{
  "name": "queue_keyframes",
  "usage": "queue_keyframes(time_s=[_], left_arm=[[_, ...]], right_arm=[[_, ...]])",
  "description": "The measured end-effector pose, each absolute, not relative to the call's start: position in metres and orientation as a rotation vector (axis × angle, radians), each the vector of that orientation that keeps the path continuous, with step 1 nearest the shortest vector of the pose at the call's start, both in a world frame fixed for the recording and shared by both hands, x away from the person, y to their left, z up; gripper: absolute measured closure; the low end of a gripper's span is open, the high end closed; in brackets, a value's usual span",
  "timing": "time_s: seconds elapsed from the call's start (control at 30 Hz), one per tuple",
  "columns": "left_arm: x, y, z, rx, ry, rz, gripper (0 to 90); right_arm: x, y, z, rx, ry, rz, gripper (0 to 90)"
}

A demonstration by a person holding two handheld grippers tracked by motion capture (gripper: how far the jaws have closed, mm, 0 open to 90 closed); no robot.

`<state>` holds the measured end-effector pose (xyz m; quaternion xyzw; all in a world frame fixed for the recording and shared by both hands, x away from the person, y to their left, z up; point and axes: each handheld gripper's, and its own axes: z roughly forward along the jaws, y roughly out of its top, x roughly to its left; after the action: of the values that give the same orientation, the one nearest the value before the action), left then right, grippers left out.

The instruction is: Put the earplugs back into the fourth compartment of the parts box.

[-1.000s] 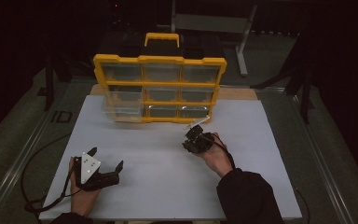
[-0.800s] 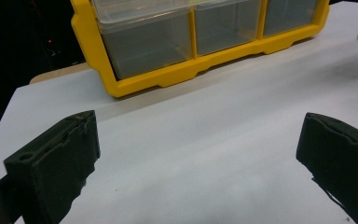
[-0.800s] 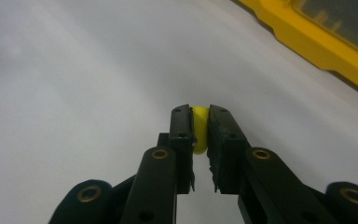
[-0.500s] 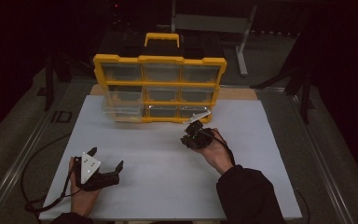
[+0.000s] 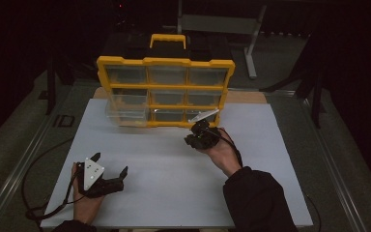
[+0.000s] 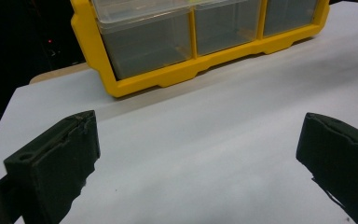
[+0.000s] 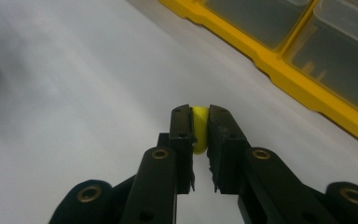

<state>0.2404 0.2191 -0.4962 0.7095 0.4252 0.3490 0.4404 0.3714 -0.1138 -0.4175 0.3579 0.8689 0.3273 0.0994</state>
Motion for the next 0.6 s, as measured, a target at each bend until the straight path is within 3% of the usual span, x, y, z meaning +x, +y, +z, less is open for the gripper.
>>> queue_keyframes(time_s=[0.6], left_arm=[[0.241,0.219,-0.496,1.763,1.057,0.868,0.0]], right_arm=[[0.376,-0.105,-0.396,1.024,2.573,1.006,80.2]])
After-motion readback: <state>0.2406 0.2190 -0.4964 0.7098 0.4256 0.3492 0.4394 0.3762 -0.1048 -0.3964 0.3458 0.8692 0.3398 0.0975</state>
